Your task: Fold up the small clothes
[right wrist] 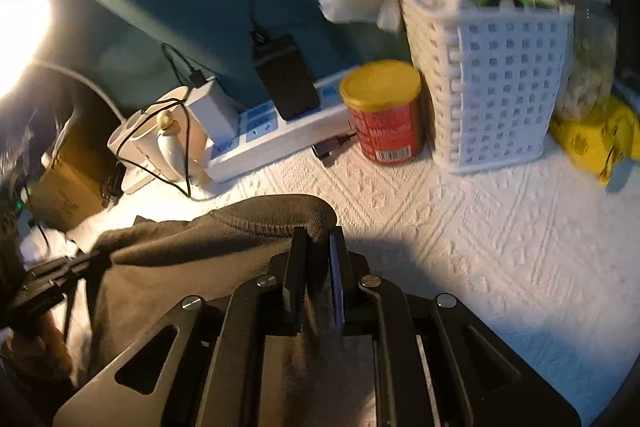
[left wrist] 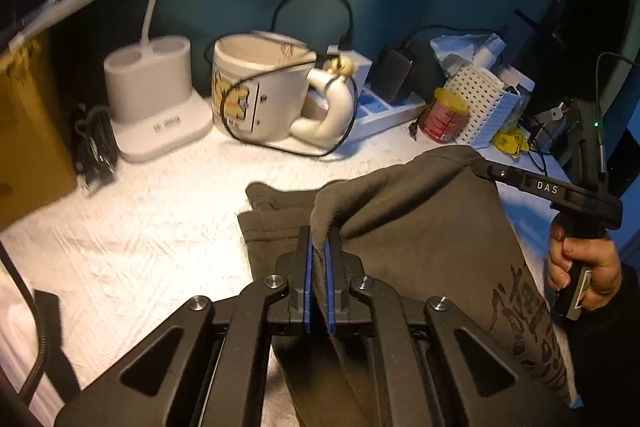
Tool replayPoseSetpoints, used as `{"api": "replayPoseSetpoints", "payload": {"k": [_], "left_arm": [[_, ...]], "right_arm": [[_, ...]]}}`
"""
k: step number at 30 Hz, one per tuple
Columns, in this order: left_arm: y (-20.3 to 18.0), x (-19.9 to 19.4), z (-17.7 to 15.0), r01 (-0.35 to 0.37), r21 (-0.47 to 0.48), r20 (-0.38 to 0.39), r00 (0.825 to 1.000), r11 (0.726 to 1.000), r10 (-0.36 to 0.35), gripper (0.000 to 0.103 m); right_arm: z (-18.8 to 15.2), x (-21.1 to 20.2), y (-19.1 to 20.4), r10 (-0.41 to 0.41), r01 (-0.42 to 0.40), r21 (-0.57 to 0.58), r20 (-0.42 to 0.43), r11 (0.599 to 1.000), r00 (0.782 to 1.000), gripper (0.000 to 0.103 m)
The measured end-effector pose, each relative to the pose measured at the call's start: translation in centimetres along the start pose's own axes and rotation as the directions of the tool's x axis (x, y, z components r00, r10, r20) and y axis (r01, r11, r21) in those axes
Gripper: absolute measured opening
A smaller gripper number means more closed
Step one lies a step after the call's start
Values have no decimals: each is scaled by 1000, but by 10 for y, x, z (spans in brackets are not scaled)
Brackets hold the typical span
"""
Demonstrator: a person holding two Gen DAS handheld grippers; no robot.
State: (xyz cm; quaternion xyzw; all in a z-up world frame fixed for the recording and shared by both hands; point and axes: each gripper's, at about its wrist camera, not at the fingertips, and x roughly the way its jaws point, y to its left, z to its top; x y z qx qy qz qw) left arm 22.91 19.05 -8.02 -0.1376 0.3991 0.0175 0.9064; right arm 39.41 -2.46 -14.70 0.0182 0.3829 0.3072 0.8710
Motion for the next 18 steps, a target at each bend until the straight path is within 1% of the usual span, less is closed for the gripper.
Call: {"api": "replayPoseSetpoints", "payload": {"k": [1,4,5,8,10,13,15,18], "left_arm": [[0,3,0,-12,8,-5,1000,1000,12,4],[10,34,-6,-15,-25,-118,993,1000,12,5],[13,39,-9,-13,-36,-135,991,999,8,6],[12,38,-7,-32,-17,-141,990,999,29,11],[15,39,-8,-18,-26,-143,990,999,14,11],[15,38,-9,-12,-29,-153,988,1000,7,11],[13,34,-10,-16,-25,-165,986,1000,12,11],[13,24,-13,-20,-46,-175,984,999,11,18]], "right_arm": [[-1,1,1,-6,6,-8,1,1000,1000,12],[-4,16,-2,-15,16,8,-37,1000,999,12],[-6,20,-3,-18,18,14,-49,1000,999,12],[-11,27,-3,-44,44,-2,-62,999,997,12],[-10,28,-2,-54,53,-14,-68,999,996,13],[-9,27,-2,-65,63,-29,-86,998,994,18],[-9,27,-3,-80,77,-29,-104,997,991,27],[-12,21,-9,-108,107,-15,-128,994,986,35]]}}
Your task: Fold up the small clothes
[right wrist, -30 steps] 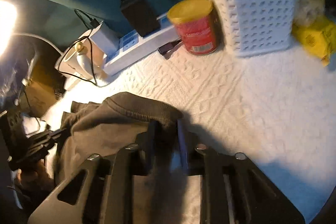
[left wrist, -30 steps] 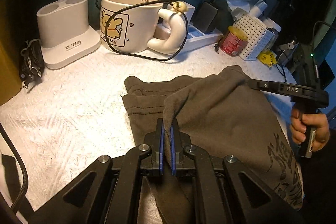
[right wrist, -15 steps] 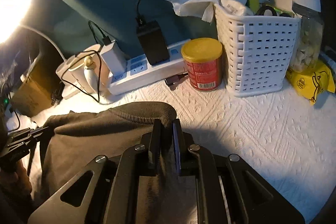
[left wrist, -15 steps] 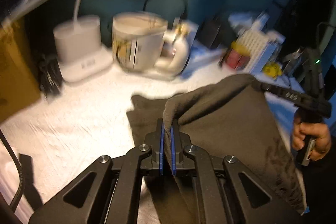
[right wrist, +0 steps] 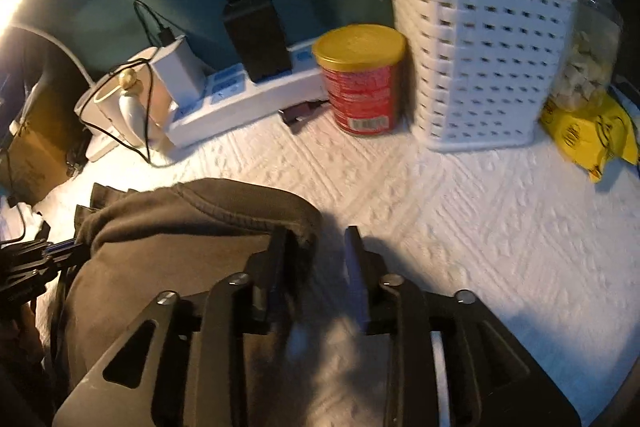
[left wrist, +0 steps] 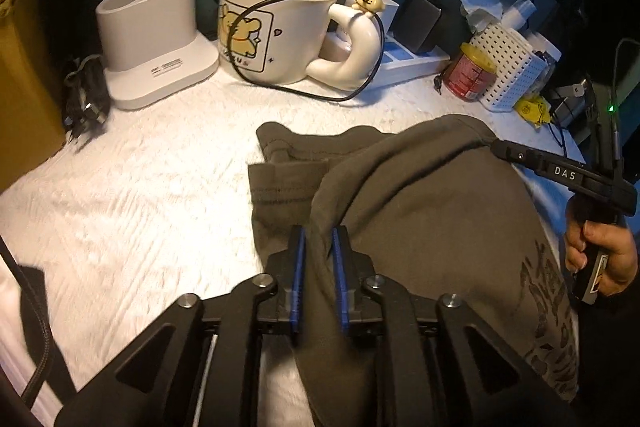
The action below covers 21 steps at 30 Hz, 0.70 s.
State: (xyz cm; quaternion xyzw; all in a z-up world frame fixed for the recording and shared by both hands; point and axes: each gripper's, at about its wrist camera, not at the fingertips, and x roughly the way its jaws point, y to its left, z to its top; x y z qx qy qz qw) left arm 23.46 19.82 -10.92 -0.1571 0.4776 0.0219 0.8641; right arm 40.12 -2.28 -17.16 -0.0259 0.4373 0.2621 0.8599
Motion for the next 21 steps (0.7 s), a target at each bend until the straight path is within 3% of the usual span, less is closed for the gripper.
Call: {"api": "replayPoseSetpoints", "payload": {"k": [4,10,21], "left_arm": [[-2,-18,-10,35,-27,22,999,999,-35,38],[-20,-46,-29,96,-22,35,995,995,-95,38],[-49,-69,-80,127,-2,12,992,992,-127,38]], "right_arm": [[-11,-17,-3,-16,16,2,10,1000,1000,36],[-37,-46,1,-4,4,2,19,1000,1000,36],[-90,-101,16,28,-26,-27,50,999,998,36]]}}
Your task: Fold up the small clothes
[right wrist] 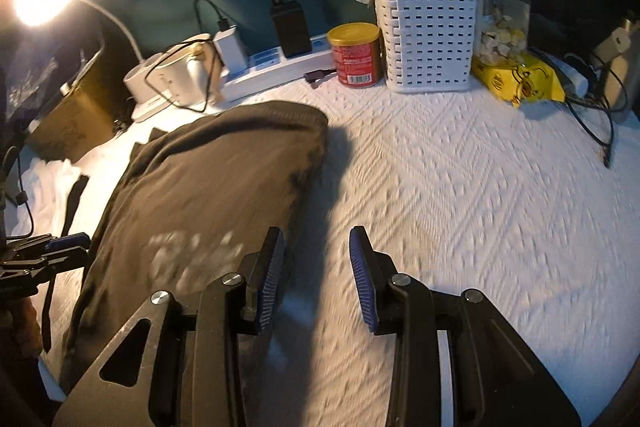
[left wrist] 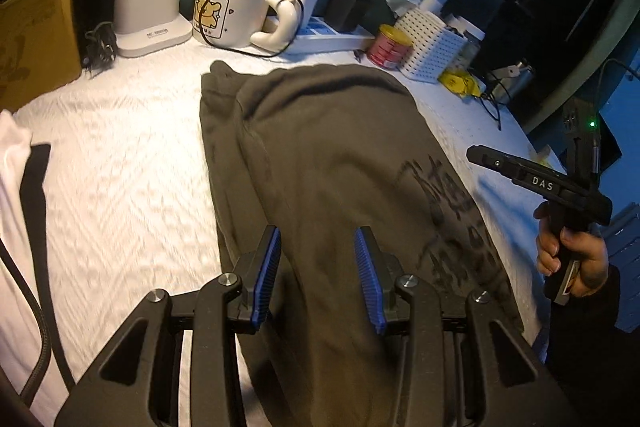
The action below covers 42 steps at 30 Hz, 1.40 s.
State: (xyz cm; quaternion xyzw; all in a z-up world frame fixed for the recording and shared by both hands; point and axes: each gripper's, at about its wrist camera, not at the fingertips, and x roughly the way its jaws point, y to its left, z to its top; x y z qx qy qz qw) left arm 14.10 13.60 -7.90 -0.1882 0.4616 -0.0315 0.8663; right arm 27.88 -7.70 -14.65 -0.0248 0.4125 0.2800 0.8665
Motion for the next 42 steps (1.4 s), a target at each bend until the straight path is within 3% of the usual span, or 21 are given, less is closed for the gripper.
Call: {"api": "replayPoseSetpoints", "payload": {"k": [10,19,25,29,32,37,42], "left_arm": [[-19,-11,-40,56,17,-17,998,998,-56,38],[-19,-10,-67,45,-13,-42,998,999,-46,38],[-18,-12,-76,36,-5,-43,998,999,-36,45],[-20,-15,-81,27,6,-37,999,1000,-27,47],[-19,-15,-82,23,12,-38,999,1000,-22,47],[-16,-22,-83,3,16,-38,999,1000,-3,47],[-9,-25,-90,-1,-11,-43,999,1000,0,60]], "right_arm": [[-39,-34,18,22,-22,-12,10,1000,1000,36],[-62,-51,20,24,-23,-7,20,1000,1000,36],[-79,-52,18,34,-34,0,-3,999,999,36],[-96,-39,13,140,-136,52,-79,989,987,36],[-104,-35,13,156,-150,61,-96,987,983,36],[-107,-35,-2,270,-255,162,-74,953,960,37],[-108,-38,-8,343,-325,221,-51,920,938,37]]}}
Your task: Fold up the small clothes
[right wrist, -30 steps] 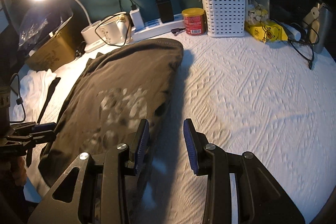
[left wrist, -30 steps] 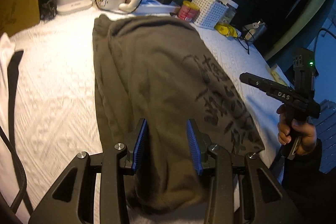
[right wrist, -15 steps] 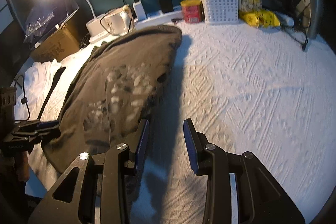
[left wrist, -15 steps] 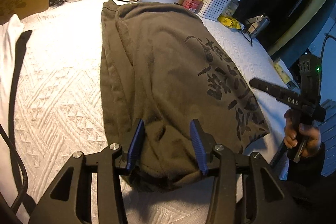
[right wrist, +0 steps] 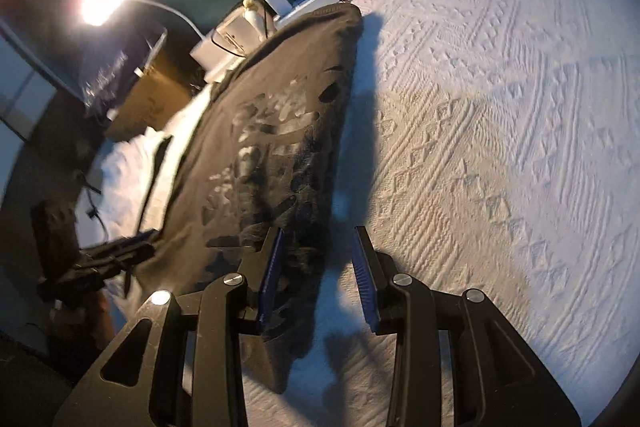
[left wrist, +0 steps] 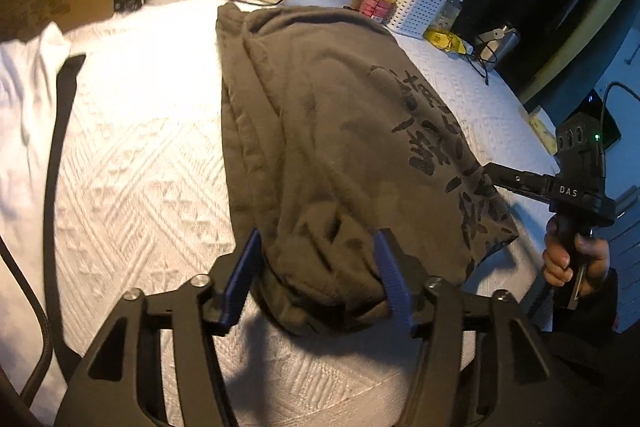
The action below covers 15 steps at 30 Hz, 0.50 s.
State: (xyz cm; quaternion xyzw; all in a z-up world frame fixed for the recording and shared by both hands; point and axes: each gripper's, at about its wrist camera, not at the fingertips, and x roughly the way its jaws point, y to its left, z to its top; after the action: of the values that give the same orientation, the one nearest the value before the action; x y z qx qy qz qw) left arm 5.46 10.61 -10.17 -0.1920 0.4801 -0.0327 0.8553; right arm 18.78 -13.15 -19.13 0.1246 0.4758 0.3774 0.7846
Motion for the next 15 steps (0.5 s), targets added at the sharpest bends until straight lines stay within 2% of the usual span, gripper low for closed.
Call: {"api": "replayPoseSetpoints", "payload": {"k": [2,4,5,6,8,11,13,14,15], "left_arm": [[2,5,-3,20,-21,-13,1000,1000,-20,60],[-5,4,-4,13,11,-1,1000,1000,-13,59],[-10,3,-5,5,44,1,1000,999,-5,55],[-15,2,-6,-6,71,6,1000,997,6,50],[-22,-3,-6,-37,110,23,999,993,34,28],[-25,-9,-6,-57,144,44,998,988,51,14],[-24,-9,-8,-71,155,48,997,985,64,13],[-22,-10,-8,-65,146,53,997,987,58,12],[-21,-12,-9,-63,138,60,997,988,55,12]], "right_arm": [[-3,5,2,-6,6,-6,-14,1000,1000,37],[-6,6,8,-20,20,-22,8,1000,1000,37],[-8,6,11,-27,28,-36,10,999,1000,37],[-9,7,14,-31,31,-44,5,999,1000,37],[-10,10,17,-29,29,-59,-4,998,1000,36],[-12,9,16,-13,13,-57,-1,998,1000,36],[-14,10,14,0,0,-53,-1,999,1000,25],[-16,11,15,-7,7,-67,-1,998,1000,15],[-17,10,16,-17,17,-79,4,997,1000,11]]}}
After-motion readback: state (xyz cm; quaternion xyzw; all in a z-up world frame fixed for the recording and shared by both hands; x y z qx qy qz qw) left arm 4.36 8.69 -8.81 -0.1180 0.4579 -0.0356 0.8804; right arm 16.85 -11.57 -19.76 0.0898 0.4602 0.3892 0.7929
